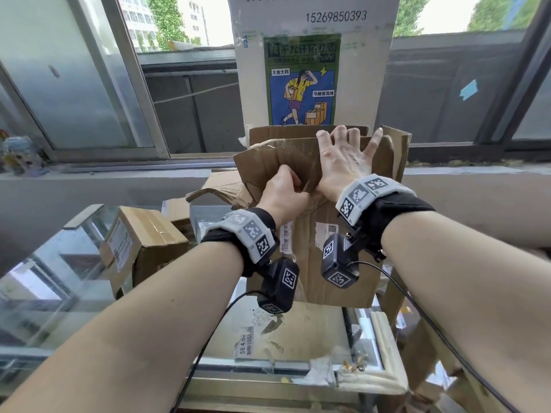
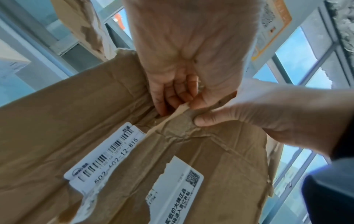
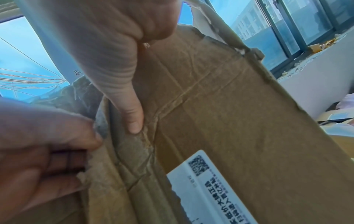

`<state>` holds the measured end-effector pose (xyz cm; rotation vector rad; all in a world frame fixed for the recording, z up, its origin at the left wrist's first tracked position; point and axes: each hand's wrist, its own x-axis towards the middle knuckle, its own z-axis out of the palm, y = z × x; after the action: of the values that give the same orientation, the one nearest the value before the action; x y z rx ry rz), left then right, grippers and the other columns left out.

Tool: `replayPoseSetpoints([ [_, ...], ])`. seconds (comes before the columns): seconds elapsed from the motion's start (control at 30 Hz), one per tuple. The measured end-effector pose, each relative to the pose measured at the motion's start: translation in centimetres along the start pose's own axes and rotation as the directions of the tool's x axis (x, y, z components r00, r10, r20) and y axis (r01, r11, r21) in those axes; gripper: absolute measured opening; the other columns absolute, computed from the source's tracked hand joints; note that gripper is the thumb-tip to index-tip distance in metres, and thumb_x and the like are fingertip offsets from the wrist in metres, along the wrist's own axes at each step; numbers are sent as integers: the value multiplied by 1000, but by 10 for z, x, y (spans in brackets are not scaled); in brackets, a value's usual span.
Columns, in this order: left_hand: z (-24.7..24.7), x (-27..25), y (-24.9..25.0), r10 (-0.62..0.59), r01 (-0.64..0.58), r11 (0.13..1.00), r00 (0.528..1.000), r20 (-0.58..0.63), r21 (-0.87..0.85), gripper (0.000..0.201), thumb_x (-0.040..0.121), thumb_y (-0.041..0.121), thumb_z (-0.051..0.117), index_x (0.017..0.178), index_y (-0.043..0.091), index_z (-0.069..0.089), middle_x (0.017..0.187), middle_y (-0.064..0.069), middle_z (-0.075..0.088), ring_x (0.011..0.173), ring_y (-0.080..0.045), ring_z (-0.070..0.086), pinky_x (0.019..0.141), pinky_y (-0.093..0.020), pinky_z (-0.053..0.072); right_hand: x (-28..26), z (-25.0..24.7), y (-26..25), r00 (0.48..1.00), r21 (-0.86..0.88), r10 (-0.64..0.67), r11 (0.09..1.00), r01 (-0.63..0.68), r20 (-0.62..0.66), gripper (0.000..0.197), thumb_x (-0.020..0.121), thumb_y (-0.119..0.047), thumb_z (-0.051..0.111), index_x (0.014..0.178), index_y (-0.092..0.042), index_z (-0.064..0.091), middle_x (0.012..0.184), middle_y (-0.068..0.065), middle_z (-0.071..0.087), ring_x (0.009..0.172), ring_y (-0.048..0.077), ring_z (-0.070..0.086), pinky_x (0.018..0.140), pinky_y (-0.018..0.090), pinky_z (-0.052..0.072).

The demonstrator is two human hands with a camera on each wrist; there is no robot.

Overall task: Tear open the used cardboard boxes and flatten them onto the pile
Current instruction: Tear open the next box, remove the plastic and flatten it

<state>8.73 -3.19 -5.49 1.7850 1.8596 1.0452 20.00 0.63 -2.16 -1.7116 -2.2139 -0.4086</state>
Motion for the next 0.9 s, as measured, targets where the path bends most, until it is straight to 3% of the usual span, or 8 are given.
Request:
replayPoseSetpoints([
  [0.1, 1, 3, 10, 56, -40, 989, 993, -108, 143, 41, 75, 32, 69, 103, 11, 47, 104, -5, 56, 95, -23, 54, 79, -34, 46, -1, 0, 3, 1000, 15, -7, 1000, 7, -10, 86, 70, -17, 72, 141, -20, 25, 135, 10, 31, 131, 31, 25, 110, 68, -2],
  [0.27, 2, 9, 17, 102, -47, 974, 965, -241, 223, 48, 76, 37, 74, 106, 11, 47, 109, -7, 56, 100, -25, 55, 82, -34, 44, -4, 0, 9, 1000, 40, -11, 999, 11, 0, 80, 74, -21, 70, 141, -20, 25, 136, 10, 31, 132, 31, 24, 110, 67, -3],
  [0.43, 2, 9, 19, 179, -136, 969, 963, -203, 208, 30, 80, 24, 72, 100, 8, 56, 104, -10, 54, 96, -26, 55, 81, -31, 41, -3, 2, 11, 1000, 31, -21, 999, 22, -16, 83, 71, -18, 72, 140, -22, 26, 134, 8, 33, 130, 30, 27, 110, 67, 1],
  [0.53, 1, 8, 18, 200, -155, 960, 962, -187, 232, 20, 86, 22, 62, 96, 5, 60, 104, -13, 53, 95, -30, 55, 84, -35, 45, -2, 4, 9, 999, 17, -34, 999, 35, -19, 86, 70, -21, 73, 141, -21, 25, 134, 8, 32, 130, 30, 27, 110, 67, 0],
  [0.63, 1, 8, 20, 184, -139, 956, 971, -155, 260, 18, 90, 17, 50, 95, 1, 58, 106, -18, 50, 98, -36, 53, 85, -39, 43, -1, 5, 8, 999, 29, -49, 998, 50, -18, 87, 68, -25, 75, 140, -22, 26, 132, 8, 33, 129, 30, 27, 111, 66, -1],
  [0.77, -2, 11, 21, 142, -109, 960, 983, -115, 257, 17, 91, 13, 50, 101, 0, 56, 112, -18, 49, 103, -36, 51, 89, -38, 41, 2, 5, 13, 998, 36, -66, 997, 66, -6, 95, 62, -37, 79, 139, -23, 26, 131, 7, 34, 129, 30, 28, 111, 65, -1],
  [0.9, -3, 12, 17, 146, -111, 961, 981, -124, 251, 15, 91, 11, 50, 101, 0, 55, 111, -18, 53, 104, -34, 51, 87, -35, 39, 3, 8, 11, 998, 22, -58, 998, 58, -21, 92, 62, -32, 80, 137, -24, 28, 130, 7, 35, 127, 29, 29, 112, 64, 1],
])
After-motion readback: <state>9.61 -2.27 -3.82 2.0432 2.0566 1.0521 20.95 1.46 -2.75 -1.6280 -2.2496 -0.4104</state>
